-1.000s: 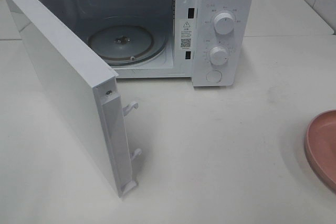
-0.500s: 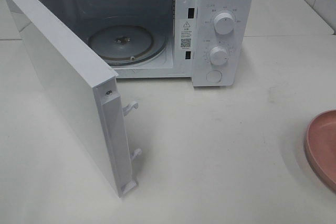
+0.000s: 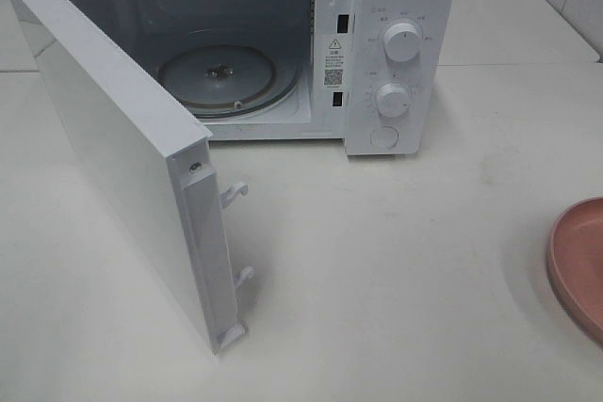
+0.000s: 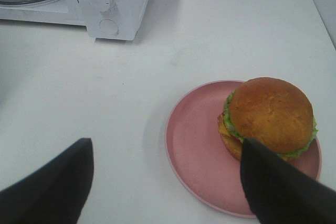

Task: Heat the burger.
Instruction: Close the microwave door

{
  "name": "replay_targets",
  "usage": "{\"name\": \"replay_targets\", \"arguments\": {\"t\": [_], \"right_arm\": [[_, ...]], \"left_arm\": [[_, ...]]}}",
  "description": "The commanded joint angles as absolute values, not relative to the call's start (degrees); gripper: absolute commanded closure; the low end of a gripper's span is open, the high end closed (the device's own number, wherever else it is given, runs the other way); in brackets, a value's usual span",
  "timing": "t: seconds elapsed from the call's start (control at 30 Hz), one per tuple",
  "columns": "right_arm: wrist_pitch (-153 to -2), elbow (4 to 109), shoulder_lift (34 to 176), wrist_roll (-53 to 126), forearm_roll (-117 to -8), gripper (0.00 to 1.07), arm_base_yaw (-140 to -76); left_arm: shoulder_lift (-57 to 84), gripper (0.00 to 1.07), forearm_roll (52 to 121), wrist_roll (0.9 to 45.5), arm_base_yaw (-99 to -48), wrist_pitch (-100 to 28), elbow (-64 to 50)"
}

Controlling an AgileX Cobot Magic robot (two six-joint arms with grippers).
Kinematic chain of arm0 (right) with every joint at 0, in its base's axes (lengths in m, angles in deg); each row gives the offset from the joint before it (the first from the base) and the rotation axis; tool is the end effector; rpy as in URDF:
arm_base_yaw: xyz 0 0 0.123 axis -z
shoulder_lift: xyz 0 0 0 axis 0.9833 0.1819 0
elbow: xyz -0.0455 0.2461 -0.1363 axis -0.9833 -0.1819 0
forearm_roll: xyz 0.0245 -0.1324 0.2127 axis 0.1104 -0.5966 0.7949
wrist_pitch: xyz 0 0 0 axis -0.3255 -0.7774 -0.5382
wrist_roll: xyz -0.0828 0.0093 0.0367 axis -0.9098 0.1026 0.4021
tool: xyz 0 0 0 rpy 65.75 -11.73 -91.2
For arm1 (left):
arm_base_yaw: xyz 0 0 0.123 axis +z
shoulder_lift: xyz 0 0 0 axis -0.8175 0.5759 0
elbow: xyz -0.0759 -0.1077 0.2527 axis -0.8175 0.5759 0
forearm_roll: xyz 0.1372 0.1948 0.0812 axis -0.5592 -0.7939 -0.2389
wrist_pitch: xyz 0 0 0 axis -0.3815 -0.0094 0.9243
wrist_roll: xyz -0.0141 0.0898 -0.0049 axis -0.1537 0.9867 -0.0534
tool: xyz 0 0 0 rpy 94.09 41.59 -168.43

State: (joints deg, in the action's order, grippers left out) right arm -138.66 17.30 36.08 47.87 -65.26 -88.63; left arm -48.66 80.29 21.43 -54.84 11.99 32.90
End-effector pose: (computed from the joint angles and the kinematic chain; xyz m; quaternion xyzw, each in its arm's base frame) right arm -0.0028 -0.0041 0.2814 -0.0173 0.8377 0.0513 0.5434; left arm 0.0095 -0.0110 0.2900 0.0140 0.8602 -0.0621 0.5059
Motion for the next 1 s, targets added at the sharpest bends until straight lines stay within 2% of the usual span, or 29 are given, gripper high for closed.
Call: {"name": "replay_targets", "arguments": {"t": [0.03, 0.07, 0.1, 0.13, 0.17, 0.2, 0.23, 0.27, 0.3, 0.33, 0.37, 0.4, 0.43, 0.63, 0.7, 0.73, 0.87, 0.9, 0.97, 1.0], "right_arm": [[-137.9, 17.2, 34.5, 47.7, -65.3, 0.32, -88.3], [-137.9, 17.2, 34.5, 47.7, -65.3, 0.32, -88.3], [-137.9, 17.2, 34.5, 47.7, -65.3, 0.32, -88.3], [-137.9, 17.2, 34.5, 47.7, -65.3, 0.32, -88.3], [-137.9, 17.2, 34.5, 47.7, -65.3, 0.32, -88.3], [-137.9, 17.2, 34.5, 47.7, -65.3, 0.32, -88.3], [-137.9, 17.2, 34.5, 47.7, -65.3, 0.32, -88.3], [-137.9, 17.2, 34.5, 47.7, -65.3, 0.32, -88.3], [-137.9, 17.2, 34.5, 47.7, -65.3, 0.32, -88.3], [-137.9, 17.2, 34.5, 47.7, -65.3, 0.32, -88.3], [-137.9, 17.2, 34.5, 47.7, -65.3, 0.32, -88.3], [-137.9, 17.2, 34.5, 47.7, -65.3, 0.32, -88.3], [-137.9, 17.2, 34.5, 47.7, -65.3, 0.32, -88.3], [-137.9, 17.2, 34.5, 47.7, -65.3, 0.32, -88.3], [-137.9, 17.2, 34.5, 47.7, -65.3, 0.32, -88.3], [-137.9, 17.2, 34.5, 47.7, -65.3, 0.32, -88.3], [-137.9, 17.2, 34.5, 47.7, -65.3, 0.32, -88.3], [-137.9, 17.2, 34.5, 47.7, -65.3, 0.32, -88.3], [-137.9, 17.2, 34.5, 47.7, -65.3, 0.32, -88.3], [-137.9, 17.2, 34.5, 47.7, -65.3, 0.32, -88.3]], "left_arm": [[-45.8, 0.47, 81.0, 21.0, -54.8, 9.5, 32.4], [-44.5, 0.52, 81.2, 21.0, -54.8, 8.7, 32.4], [-42.1, 0.62, 81.2, 21.0, -54.8, 7.5, 32.4], [-42.1, 0.62, 81.2, 21.0, -54.8, 7.5, 32.4], [-40.7, 0.67, 81.1, 21.0, -54.8, 6.6, 32.4], [-37.9, 0.77, 81.1, 21.0, -54.8, 4.6, 32.4], [-37.9, 0.77, 81.1, 21.0, -54.8, 4.6, 32.4], [-35.4, 0.86, 81.4, 21.1, -54.8, 2.4, 32.4], [-35.4, 0.86, 81.4, 21.1, -54.8, 2.4, 32.4], [-32.8, 0.96, 81.3, 21.3, -54.8, 0.1, 32.4], [-31.5, 1.01, 81.3, 21.3, -54.8, -1.4, 32.6], [-31.5, 1.01, 81.3, 21.3, -54.8, -1.4, 32.6], [-28.8, 1.07, 81.3, 21.5, -54.8, -4.3, 33.1], [-23.6, 1.07, 82.8, 26.1, -54.8, -14.2, 36.0], [-20.6, 1.07, 86.1, 29.2, -54.8, -22.3, 38.4], [-20.6, 1.07, 86.1, 29.2, -54.8, -22.3, 38.4], [-15.3, 1.07, 93.5, 34.8, -54.8, -31.0, 41.6], [-15.3, 1.07, 93.5, 34.8, -54.8, -31.0, 41.6], [-11.8, 1.07, 97.3, 39.0, -54.8, -35.6, 42.9], [-11.8, 1.07, 97.3, 39.0, -54.8, -35.6, 42.9]]}}
